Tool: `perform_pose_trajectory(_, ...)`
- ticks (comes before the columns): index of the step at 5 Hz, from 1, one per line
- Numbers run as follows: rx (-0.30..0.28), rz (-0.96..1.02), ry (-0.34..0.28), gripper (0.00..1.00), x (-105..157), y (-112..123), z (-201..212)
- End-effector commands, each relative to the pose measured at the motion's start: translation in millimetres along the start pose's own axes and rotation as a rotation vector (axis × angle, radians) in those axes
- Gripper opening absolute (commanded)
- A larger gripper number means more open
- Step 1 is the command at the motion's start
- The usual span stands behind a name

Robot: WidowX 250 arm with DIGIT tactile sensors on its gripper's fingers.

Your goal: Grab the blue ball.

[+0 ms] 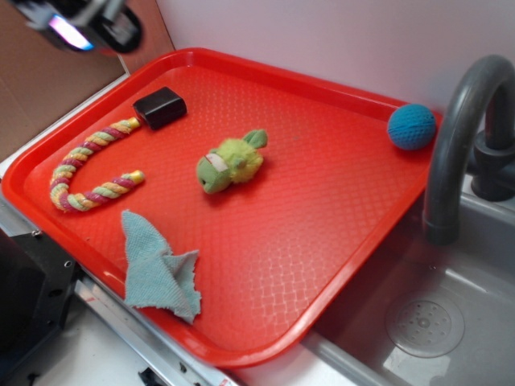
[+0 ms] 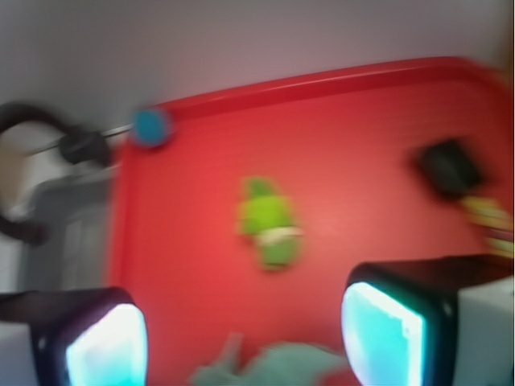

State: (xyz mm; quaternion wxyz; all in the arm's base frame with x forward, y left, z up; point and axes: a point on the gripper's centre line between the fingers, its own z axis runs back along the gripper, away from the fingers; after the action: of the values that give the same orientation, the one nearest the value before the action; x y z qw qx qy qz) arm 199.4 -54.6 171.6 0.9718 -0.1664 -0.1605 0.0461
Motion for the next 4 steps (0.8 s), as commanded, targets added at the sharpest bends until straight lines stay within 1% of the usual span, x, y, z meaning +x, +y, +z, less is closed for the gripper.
perform_pose_trajectory(1, -0.026, -0.036, -0.040, 1.00, 50, -14, -62)
perform_pose_trajectory(2, -0.004, -0.070, -0.026, 1.00, 71, -18, -85)
perform_pose_trajectory(3, -0.004, -0.123, -0.028, 1.00, 91, -28, -106)
perform_pose_trajectory(4, 0.002, -0.188, -0.010, 1.00, 102, -39, -124)
